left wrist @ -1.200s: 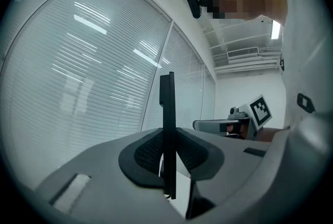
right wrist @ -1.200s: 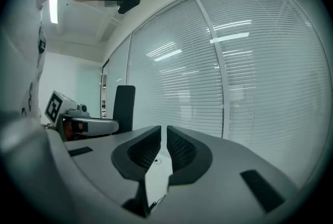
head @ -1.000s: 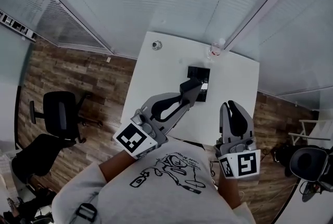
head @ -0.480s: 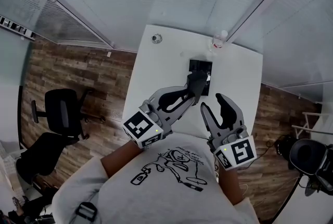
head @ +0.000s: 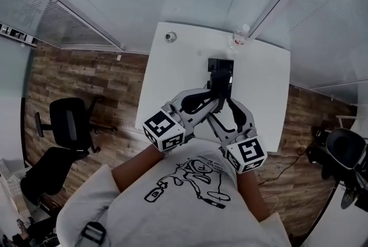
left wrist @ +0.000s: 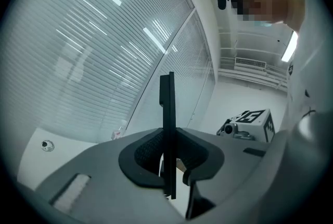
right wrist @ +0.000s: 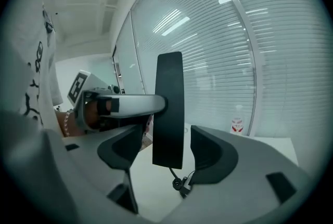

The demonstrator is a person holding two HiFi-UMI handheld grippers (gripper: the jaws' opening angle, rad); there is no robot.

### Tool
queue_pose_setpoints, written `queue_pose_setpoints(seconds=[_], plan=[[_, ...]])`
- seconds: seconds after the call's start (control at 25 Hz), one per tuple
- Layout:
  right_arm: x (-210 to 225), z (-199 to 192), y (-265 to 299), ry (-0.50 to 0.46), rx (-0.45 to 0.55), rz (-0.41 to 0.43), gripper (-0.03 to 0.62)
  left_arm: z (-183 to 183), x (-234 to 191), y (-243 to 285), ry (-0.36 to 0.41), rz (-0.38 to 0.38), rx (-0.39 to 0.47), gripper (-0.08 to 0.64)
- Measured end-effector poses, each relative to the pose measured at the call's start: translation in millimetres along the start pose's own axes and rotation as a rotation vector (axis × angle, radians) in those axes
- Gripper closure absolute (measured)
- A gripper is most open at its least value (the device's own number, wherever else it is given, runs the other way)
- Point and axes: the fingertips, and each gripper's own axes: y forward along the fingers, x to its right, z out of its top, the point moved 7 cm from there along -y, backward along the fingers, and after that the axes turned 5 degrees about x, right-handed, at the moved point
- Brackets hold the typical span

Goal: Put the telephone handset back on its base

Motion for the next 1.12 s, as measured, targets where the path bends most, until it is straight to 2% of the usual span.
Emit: queue_pose_setpoints(seconds=[0.2, 0.36, 0.44, 0.48, 0.64, 1.12], plan=[[1.7, -28.1, 14.5, 0.009, -0.081, -0.028, 0.337, -19.2, -9.4, 4.0, -0.062, -0.014, -0.020, 0.491], [3.7, -42.2, 17.5, 0.023, -0.094, -0.051, 0.339, -28.5, -13.2, 2.6, -0.135, -0.025, -0.020, 0.491], [5.5, -46.8, 17.3, 0.033, -0.098, -0.060, 0.344, -32.3, -13.6, 2.7, -0.149, -0.027, -0.023, 0.491], [6.7, -48.9, 17.0, 0.037, -0.100, -0.064, 0.374, -34.7, -13.9, 3.2, -0.155, -0.027, -0.025, 0.491], [12.2, -59.7, 16.9, 0.066, -0.121, -0.083, 0.382, -46.4, -18.3, 7.6, -0.169, -0.029, -0.038, 0.491], [19.3, -81.4, 19.4, 0.136, -0.220, -0.147, 0.382, -70.3, -21.1, 16.0, 0.013, 0.051, -0.086, 0.463]])
